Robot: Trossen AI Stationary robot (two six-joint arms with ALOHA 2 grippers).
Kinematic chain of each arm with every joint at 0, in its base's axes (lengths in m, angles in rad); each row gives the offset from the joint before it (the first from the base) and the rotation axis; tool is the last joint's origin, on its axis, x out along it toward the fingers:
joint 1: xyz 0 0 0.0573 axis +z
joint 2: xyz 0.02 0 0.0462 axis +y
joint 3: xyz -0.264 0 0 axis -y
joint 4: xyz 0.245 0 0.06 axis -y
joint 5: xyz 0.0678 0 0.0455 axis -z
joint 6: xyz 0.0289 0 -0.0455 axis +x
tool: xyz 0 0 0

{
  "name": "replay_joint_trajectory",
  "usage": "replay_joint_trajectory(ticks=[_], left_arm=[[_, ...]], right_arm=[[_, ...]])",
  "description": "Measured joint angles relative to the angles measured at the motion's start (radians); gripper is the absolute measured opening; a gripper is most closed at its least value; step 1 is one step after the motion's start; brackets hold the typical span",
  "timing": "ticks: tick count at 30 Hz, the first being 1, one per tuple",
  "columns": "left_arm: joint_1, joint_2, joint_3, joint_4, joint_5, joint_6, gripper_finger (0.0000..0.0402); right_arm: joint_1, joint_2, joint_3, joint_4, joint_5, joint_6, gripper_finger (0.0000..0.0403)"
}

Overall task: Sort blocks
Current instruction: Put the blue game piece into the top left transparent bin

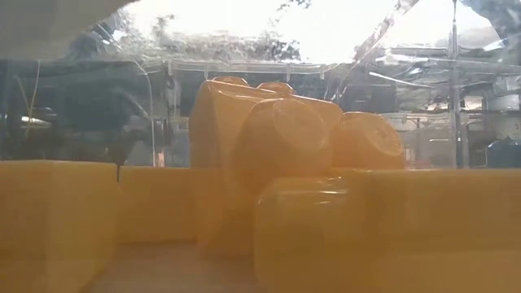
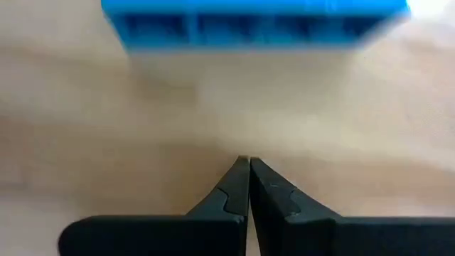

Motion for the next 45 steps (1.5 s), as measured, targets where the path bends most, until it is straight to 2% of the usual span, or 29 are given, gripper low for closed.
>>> replay_joint_trajectory(ticks=[1,5,6,10,14,22,31,32,34,36,45], left_arm=[[-0.014,-0.016,0.019,-0.012,0.008,-0.015,0.0000],[-0.030,-0.113,0.090,-0.226,-0.215,-0.046,0.0000],[-0.011,-0.120,0.091,-0.265,-0.227,-0.019,0.0000],[0.066,-0.127,0.087,-0.369,-0.191,0.105,0.0000],[0.128,-0.121,0.050,-0.269,-0.221,0.179,0.0000],[0.173,-0.068,-0.015,-0.126,-0.174,0.198,0.0000],[0.106,-0.031,-0.016,-0.109,-0.172,0.096,0.0000],[0.090,-0.033,-0.016,-0.106,-0.155,0.077,0.0000],[0.056,-0.031,-0.011,-0.086,-0.040,0.035,0.0000],[0.025,-0.016,-0.013,-0.091,-0.014,0.007,0.0000],[-0.096,0.008,0.003,-0.085,-0.032,-0.126,0.0000]], right_arm=[[0.000,0.000,0.000,-0.001,0.000,-0.004,0.0362],[0.000,0.000,0.000,0.000,0.000,-0.011,0.0362],[0.000,0.000,0.000,0.001,0.000,-0.012,0.0362],[0.000,0.000,0.000,0.004,0.000,-0.028,0.0362],[0.000,0.000,0.000,0.004,0.000,-0.012,0.0362],[0.000,0.000,0.000,0.004,0.000,0.007,0.0362],[0.000,0.000,0.000,0.003,0.000,0.008,0.0362],[0.000,0.000,0.000,0.002,0.000,0.007,0.0362],[0.000,0.000,0.000,0.002,0.000,0.007,0.0362],[0.000,0.000,0.000,0.002,0.000,0.006,0.0362],[0.000,0.000,0.000,0.005,0.000,0.005,0.0362]])
